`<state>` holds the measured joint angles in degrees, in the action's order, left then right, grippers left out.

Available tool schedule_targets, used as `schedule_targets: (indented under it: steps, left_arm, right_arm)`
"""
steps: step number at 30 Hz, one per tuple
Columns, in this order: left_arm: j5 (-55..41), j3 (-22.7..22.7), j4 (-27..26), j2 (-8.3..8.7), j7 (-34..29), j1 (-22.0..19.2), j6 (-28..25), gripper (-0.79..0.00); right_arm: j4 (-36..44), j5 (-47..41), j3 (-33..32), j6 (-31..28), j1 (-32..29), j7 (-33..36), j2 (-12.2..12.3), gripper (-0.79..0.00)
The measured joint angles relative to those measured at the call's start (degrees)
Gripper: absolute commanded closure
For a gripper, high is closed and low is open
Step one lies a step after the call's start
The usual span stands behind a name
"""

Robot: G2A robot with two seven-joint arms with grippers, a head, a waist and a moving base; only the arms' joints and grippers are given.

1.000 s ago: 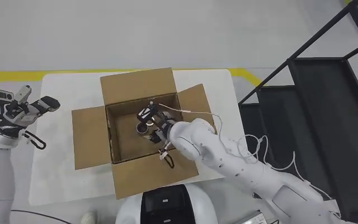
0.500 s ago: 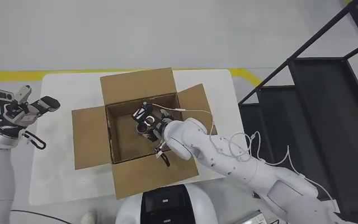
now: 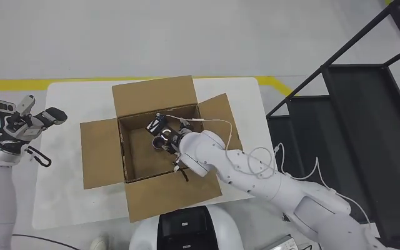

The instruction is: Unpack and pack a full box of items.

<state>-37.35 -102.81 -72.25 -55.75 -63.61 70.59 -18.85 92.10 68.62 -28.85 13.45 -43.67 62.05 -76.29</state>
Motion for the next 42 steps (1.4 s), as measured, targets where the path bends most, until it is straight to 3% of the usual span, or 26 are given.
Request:
schedule_targets:
  steps: [5, 12, 24, 25, 27, 29, 42]
  left_arm:
    - [0.0, 0.0, 0.0, 0.0, 0.0, 0.0, 0.0, -0.785]
    - [0.0, 0.0, 0.0, 0.0, 0.0, 0.0, 0.0, -0.785]
    - [0.0, 0.0, 0.0, 0.0, 0.0, 0.0, 0.0, -0.785]
    - [0.0, 0.0, 0.0, 0.0, 0.0, 0.0, 0.0, -0.785]
    - [0.0, 0.0, 0.0, 0.0, 0.0, 0.0, 0.0, -0.785]
    - [0.0, 0.0, 0.0, 0.0, 0.0, 0.0, 0.0, -0.785]
    - [0.0, 0.0, 0.0, 0.0, 0.0, 0.0, 0.0, -0.785]
  right_arm:
    - [-7.3, -1.3, 4.7, -0.8, 5.0, 0.5, -4.6, -0.785]
    - [-18.7, -11.5, 7.8, -6.0, 7.9, -3.3, -10.9, -0.785]
    - [-33.3, -17.2, 7.5, -9.5, 10.4, -6.3, -16.4, -0.779]
    - [-34.2, -17.5, 7.5, -9.7, 10.5, -6.3, -16.8, -0.686]
    - [-36.1, -18.1, 7.6, -10.0, 10.8, -6.2, -17.6, -0.299]
    - [-37.6, -18.6, 7.5, -10.3, 10.9, -6.4, -18.2, 0.0]
    - [-41.0, -17.5, 6.0, -11.4, 11.6, -7.9, -20.4, 0.0]
